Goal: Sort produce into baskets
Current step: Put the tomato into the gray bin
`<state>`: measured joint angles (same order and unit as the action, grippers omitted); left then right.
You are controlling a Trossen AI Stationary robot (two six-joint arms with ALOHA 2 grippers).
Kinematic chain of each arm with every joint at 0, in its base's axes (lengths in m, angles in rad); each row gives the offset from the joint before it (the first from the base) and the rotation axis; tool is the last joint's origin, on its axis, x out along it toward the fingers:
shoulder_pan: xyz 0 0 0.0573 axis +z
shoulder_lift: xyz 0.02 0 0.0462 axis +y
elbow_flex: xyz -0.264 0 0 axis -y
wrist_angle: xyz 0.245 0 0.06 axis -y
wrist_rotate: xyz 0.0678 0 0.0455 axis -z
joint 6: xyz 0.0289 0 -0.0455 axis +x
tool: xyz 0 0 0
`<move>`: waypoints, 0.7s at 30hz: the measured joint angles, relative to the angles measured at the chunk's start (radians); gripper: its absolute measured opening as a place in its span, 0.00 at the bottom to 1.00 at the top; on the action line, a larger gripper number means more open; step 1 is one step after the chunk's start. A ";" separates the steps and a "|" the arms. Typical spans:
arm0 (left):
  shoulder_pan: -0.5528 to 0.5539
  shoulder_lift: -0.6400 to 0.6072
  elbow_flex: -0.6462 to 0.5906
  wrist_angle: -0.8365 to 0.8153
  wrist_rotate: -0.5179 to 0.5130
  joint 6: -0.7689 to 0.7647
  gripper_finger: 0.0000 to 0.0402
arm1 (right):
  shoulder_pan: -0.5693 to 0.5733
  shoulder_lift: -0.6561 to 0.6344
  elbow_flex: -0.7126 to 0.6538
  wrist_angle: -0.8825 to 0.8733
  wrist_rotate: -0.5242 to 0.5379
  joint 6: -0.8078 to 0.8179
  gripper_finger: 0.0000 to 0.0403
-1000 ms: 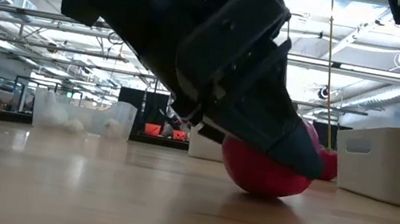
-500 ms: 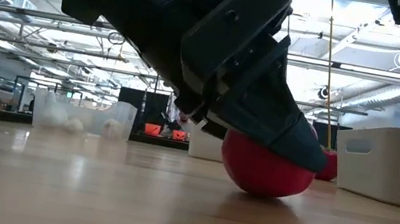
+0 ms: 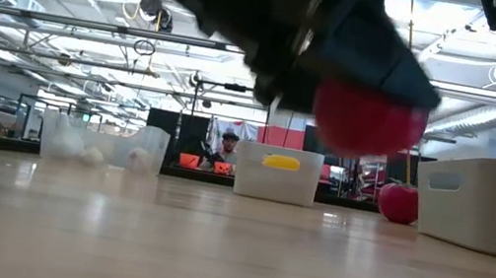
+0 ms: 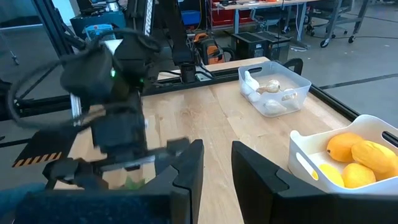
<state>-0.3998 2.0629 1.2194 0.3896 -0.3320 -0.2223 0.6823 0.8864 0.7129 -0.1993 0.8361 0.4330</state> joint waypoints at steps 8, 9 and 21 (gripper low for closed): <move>0.090 -0.002 0.002 0.152 -0.095 0.063 0.78 | 0.000 0.000 0.000 0.003 0.000 -0.001 0.19; 0.107 -0.001 0.002 0.172 -0.089 0.056 0.78 | 0.000 0.000 0.000 0.007 0.000 -0.006 0.19; 0.277 0.104 0.181 0.286 0.076 -0.028 0.78 | -0.006 0.000 0.000 0.067 0.031 -0.089 0.19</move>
<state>-0.1228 2.1670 1.4006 0.6752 -0.2561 -0.2499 0.6758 0.8867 0.7128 -0.1324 0.8673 0.3439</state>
